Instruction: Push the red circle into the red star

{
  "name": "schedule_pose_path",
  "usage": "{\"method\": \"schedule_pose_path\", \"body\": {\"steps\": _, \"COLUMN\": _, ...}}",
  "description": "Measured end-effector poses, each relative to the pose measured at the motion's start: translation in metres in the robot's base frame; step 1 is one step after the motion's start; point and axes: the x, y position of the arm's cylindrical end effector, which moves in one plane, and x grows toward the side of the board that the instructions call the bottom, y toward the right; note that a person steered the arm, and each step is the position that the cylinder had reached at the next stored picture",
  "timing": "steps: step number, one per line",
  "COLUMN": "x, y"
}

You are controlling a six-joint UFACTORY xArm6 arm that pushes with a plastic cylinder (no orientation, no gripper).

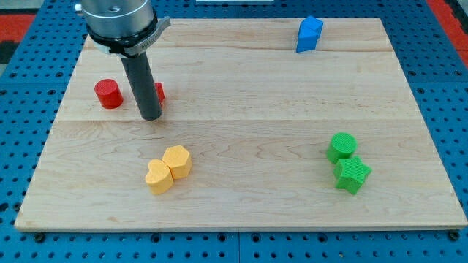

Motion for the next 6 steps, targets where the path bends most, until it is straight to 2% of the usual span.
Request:
{"method": "schedule_pose_path", "body": {"steps": 1, "x": 0.000, "y": 0.002}}
{"method": "schedule_pose_path", "body": {"steps": 2, "x": -0.014, "y": 0.051}}
{"method": "schedule_pose_path", "body": {"steps": 3, "x": -0.065, "y": 0.095}}
{"method": "schedule_pose_path", "body": {"steps": 4, "x": -0.163, "y": 0.040}}
{"method": "schedule_pose_path", "body": {"steps": 5, "x": -0.180, "y": -0.115}}
{"method": "schedule_pose_path", "body": {"steps": 6, "x": -0.142, "y": -0.168}}
